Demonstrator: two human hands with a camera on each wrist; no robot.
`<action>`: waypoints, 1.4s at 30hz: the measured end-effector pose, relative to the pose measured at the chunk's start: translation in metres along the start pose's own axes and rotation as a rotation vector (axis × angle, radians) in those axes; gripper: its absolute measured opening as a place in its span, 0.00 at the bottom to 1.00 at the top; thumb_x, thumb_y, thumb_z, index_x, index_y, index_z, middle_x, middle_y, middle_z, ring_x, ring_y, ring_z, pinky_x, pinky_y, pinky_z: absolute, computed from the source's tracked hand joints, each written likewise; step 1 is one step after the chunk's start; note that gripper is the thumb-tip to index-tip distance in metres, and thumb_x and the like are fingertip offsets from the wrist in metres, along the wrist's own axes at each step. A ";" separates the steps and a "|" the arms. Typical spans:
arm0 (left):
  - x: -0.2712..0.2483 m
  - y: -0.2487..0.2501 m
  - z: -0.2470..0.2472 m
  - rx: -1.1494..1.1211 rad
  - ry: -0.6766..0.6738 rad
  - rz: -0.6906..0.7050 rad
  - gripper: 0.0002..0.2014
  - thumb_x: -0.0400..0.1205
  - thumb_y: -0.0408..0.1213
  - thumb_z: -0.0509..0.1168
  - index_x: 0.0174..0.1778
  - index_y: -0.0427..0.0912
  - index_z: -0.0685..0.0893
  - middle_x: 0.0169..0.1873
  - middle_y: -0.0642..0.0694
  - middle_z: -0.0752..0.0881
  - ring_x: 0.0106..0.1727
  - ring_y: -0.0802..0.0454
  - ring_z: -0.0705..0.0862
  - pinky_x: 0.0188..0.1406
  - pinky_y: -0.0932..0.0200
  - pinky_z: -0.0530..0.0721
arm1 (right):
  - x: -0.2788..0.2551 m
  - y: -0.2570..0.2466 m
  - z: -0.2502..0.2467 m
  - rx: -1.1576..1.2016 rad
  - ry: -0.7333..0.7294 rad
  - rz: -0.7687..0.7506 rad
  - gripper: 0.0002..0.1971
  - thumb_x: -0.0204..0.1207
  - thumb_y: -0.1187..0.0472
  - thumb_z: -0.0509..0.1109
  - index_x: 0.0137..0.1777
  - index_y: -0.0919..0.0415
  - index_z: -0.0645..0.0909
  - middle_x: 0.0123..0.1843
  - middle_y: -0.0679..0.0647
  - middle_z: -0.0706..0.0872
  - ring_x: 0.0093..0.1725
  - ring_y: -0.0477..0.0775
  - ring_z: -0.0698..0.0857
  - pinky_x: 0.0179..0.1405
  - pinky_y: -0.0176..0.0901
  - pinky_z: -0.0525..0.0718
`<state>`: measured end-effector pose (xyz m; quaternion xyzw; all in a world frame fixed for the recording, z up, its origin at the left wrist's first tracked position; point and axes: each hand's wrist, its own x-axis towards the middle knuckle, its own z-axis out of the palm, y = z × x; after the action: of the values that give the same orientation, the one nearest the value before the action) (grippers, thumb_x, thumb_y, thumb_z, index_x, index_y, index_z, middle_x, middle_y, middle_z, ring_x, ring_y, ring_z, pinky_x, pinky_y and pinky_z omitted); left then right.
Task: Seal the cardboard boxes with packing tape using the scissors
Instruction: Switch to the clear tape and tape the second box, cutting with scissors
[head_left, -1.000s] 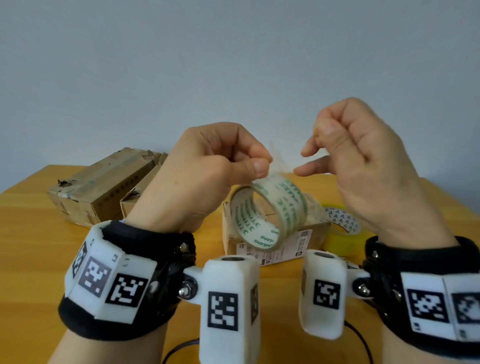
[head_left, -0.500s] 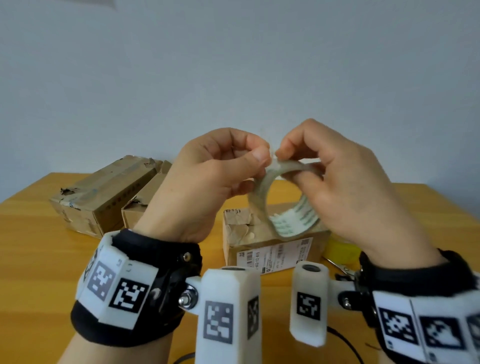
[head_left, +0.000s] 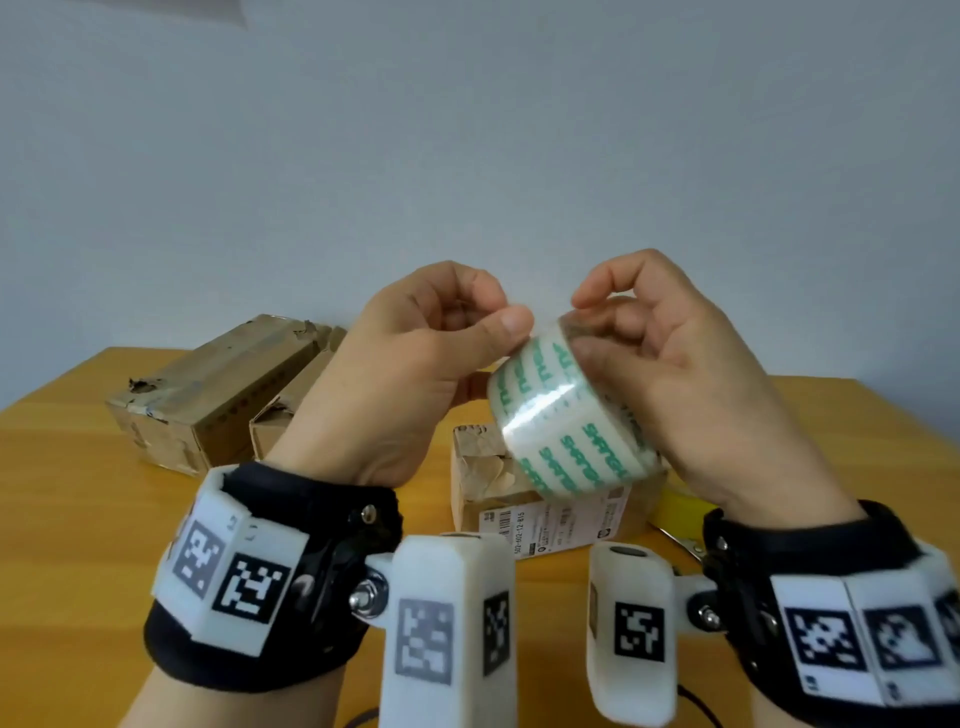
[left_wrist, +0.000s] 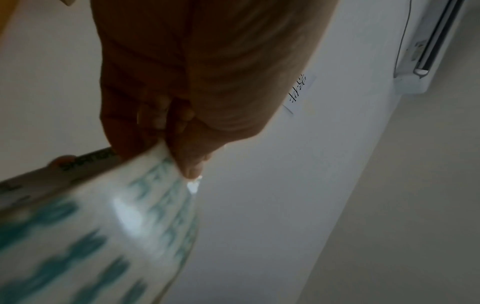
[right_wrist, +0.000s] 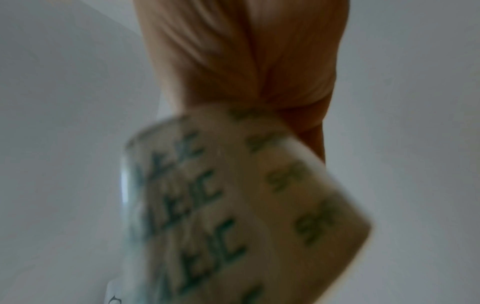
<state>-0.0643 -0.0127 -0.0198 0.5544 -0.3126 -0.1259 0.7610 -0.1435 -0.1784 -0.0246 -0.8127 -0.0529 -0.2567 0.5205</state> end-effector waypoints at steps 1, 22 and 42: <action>0.002 -0.001 -0.001 -0.012 0.050 0.006 0.06 0.75 0.31 0.71 0.42 0.39 0.81 0.33 0.44 0.82 0.32 0.52 0.84 0.30 0.60 0.84 | 0.000 -0.001 -0.001 -0.015 0.040 -0.022 0.06 0.82 0.62 0.71 0.54 0.50 0.81 0.51 0.53 0.90 0.51 0.49 0.90 0.48 0.44 0.87; 0.002 0.004 -0.014 0.093 0.167 0.074 0.10 0.79 0.30 0.72 0.38 0.42 0.76 0.30 0.50 0.87 0.39 0.57 0.88 0.26 0.62 0.77 | -0.007 -0.008 -0.016 -0.068 -0.050 -0.175 0.10 0.78 0.57 0.64 0.43 0.65 0.78 0.37 0.49 0.86 0.40 0.48 0.85 0.36 0.47 0.79; -0.001 0.003 -0.021 0.416 0.196 0.098 0.01 0.81 0.32 0.72 0.46 0.38 0.87 0.30 0.42 0.89 0.31 0.53 0.87 0.25 0.62 0.79 | -0.018 -0.033 -0.009 -0.410 -0.070 -0.027 0.24 0.64 0.27 0.75 0.49 0.43 0.81 0.44 0.38 0.90 0.40 0.41 0.89 0.29 0.40 0.87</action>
<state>-0.0530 0.0048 -0.0208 0.6930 -0.2828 0.0328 0.6624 -0.1738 -0.1682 -0.0027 -0.9092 -0.0285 -0.2405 0.3388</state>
